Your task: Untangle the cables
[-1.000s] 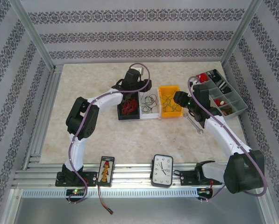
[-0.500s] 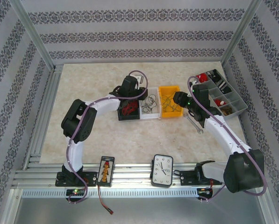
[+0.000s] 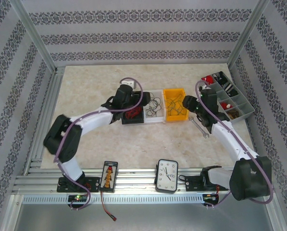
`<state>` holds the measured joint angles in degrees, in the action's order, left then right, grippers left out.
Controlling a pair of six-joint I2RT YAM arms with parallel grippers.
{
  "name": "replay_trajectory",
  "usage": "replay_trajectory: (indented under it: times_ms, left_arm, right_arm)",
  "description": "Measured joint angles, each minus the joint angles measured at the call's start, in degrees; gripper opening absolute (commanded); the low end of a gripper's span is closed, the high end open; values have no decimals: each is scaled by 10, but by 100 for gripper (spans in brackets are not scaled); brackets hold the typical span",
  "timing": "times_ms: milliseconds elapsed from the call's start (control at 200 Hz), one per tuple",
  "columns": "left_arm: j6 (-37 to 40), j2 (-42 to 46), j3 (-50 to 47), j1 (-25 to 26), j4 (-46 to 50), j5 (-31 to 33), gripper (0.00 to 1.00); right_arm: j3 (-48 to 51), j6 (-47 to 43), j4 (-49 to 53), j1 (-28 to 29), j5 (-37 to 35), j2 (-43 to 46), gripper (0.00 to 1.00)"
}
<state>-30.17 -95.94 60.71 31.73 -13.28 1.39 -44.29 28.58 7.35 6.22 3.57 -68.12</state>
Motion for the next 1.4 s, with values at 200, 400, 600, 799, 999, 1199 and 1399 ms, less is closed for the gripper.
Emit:
replay_trajectory:
  times_ms: [200, 400, 600, 799, 999, 1199, 1399]
  left_arm:
    - [10, 191, -109, -67, 41, 152, 99]
    - [39, 299, -195, -227, 141, 270, 99]
    - [83, 256, -276, -236, 153, 367, 99]
    - [122, 168, -296, -236, 86, 386, 99]
    - [183, 152, -320, -236, -64, 355, 99]
    - [251, 90, -333, -238, -233, 302, 99]
    - [286, 74, -377, -248, -313, 222, 99]
  right_arm:
    - [40, -29, -8, -44, -80, 10, 59]
    - [119, -111, -126, -45, -196, -21, 69]
    - [159, -177, -266, -35, -264, -108, 76]
    - [191, -235, -443, -40, -175, -160, 98]
    - [222, -254, -537, -64, -76, -188, 98]
    - [222, -259, -559, -65, -50, -188, 98]
    - [222, -260, -569, -64, -41, -188, 98]
